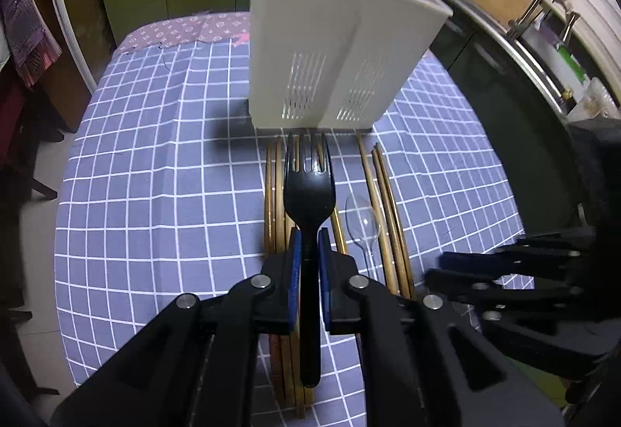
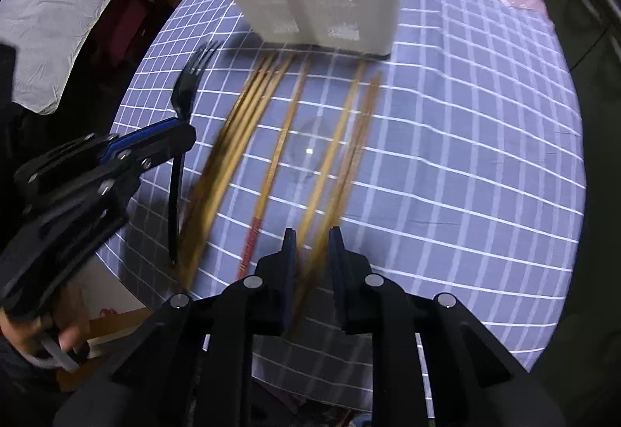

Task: Organize utensils
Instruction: 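Lower the right tool onto the clear plastic spoon and close on it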

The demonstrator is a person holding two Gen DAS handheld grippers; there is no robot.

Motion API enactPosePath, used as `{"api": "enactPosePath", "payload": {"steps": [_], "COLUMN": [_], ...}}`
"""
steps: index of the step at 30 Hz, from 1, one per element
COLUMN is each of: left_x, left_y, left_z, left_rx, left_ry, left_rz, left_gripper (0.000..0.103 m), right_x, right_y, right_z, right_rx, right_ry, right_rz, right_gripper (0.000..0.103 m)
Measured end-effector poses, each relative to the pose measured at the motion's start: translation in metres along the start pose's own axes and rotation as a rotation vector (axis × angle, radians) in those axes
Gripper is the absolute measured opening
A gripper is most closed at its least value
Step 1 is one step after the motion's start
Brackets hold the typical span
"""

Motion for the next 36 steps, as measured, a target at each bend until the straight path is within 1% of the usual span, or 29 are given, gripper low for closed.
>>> {"api": "enactPosePath", "payload": {"steps": [1,2,6,10,15,22,25,27,28,30,34,36], "left_x": [0.0,-0.001,-0.01,-0.018,-0.022,-0.025,-0.025,-0.024,-0.024,-0.022,-0.019,-0.016], "left_y": [-0.005,-0.009,-0.028,-0.045,-0.053,-0.053,-0.054,-0.054,-0.055,-0.057,-0.064,-0.07], "left_z": [0.002,0.003,0.005,0.006,0.005,0.003,0.004,0.004,0.005,0.007,0.014,0.019], "left_rx": [0.011,0.029,0.079,0.124,0.135,0.128,0.131,0.136,0.138,0.146,0.166,0.18], "left_ry": [-0.001,0.0,-0.008,-0.009,-0.014,-0.02,-0.017,-0.015,-0.014,-0.01,-0.011,-0.007], "left_rz": [-0.003,-0.003,-0.008,-0.007,-0.02,-0.034,-0.038,-0.039,-0.04,-0.042,-0.054,-0.06], "left_gripper": [0.009,0.009,0.009,0.009,0.009,0.009,0.009,0.009,0.009,0.009,0.009,0.009], "right_x": [-0.002,-0.007,-0.017,-0.022,-0.027,-0.027,-0.028,-0.031,-0.033,-0.034,-0.031,-0.028], "right_y": [0.002,0.005,0.017,0.03,0.046,0.059,0.062,0.063,0.064,0.064,0.06,0.052], "right_z": [0.002,0.006,0.013,0.018,0.025,0.028,0.031,0.032,0.032,0.032,0.029,0.025], "right_rx": [-0.003,-0.007,-0.04,-0.069,-0.098,-0.118,-0.114,-0.107,-0.102,-0.087,-0.053,-0.025], "right_ry": [0.0,0.002,0.017,0.029,0.043,0.07,0.077,0.076,0.073,0.066,0.082,0.077], "right_rz": [-0.009,-0.018,-0.013,-0.031,-0.051,-0.115,-0.117,-0.129,-0.139,-0.149,-0.093,-0.069], "right_gripper": [0.014,0.013,0.013,0.013,0.013,0.013,0.016,0.016,0.012,0.01,0.009,0.009]}}
Point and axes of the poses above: each gripper's, at about its wrist camera, not at the fingertips, and y roughly the way its jaws point, x to its right, z to its top, the point moved 7 cm from there along y, roughly the way its jaws point, and after that the axes turned 6 degrees about -z, right-handed, at the moved point
